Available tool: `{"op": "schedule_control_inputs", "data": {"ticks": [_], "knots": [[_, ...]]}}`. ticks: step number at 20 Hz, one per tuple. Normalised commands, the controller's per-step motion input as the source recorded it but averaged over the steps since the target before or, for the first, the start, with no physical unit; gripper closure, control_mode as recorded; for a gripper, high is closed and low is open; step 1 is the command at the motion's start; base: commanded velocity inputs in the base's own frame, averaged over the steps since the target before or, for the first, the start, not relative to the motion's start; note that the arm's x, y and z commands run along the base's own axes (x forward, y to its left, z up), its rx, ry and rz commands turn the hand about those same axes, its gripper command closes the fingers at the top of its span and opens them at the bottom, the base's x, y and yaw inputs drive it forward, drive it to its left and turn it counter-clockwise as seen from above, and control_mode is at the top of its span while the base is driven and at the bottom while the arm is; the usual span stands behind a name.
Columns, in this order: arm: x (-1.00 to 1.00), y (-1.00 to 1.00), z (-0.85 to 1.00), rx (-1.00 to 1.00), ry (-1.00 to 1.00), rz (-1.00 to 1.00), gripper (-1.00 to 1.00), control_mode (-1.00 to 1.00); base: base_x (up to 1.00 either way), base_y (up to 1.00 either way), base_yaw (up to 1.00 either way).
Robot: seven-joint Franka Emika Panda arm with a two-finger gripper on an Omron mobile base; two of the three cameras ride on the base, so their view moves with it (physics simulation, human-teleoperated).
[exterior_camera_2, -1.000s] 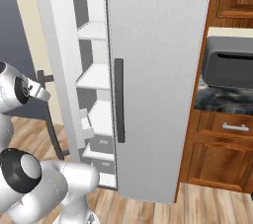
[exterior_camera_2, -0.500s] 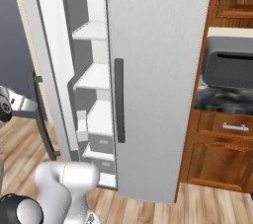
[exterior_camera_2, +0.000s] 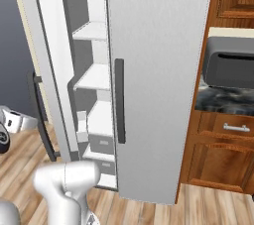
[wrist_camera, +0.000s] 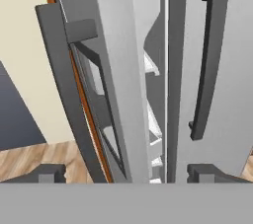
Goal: Retrieve the steak from the fridge and place it on the saucepan with marinade on the stove.
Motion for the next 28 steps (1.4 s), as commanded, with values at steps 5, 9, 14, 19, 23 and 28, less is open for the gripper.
{"op": "schedule_control_inputs", "data": {"ticks": [5, 9, 14, 19, 23, 28], "knots": [[-0.46, -0.68, 0.16, 0.00, -0.06, 0.00, -1.00, -1.00, 0.00, 0.00, 0.00], [-0.30, -0.76, 0.10, 0.01, -0.05, 0.00, -1.00, -1.00, 0.00, 0.00, 0.00], [-0.27, -0.84, 0.05, 0.00, -0.04, 0.00, -1.00, -1.00, 0.00, 0.00, 0.00], [-0.22, -0.87, 0.00, 0.00, -0.03, 0.03, -1.00, -1.00, 0.00, 0.00, 0.00], [-0.08, -0.90, 0.00, 0.00, -0.01, 0.10, -1.00, -1.00, 0.00, 0.00, 0.00], [0.00, -0.83, -0.08, 0.00, 0.00, 0.17, -1.00, -1.00, 0.00, 0.00, 0.00]]}}
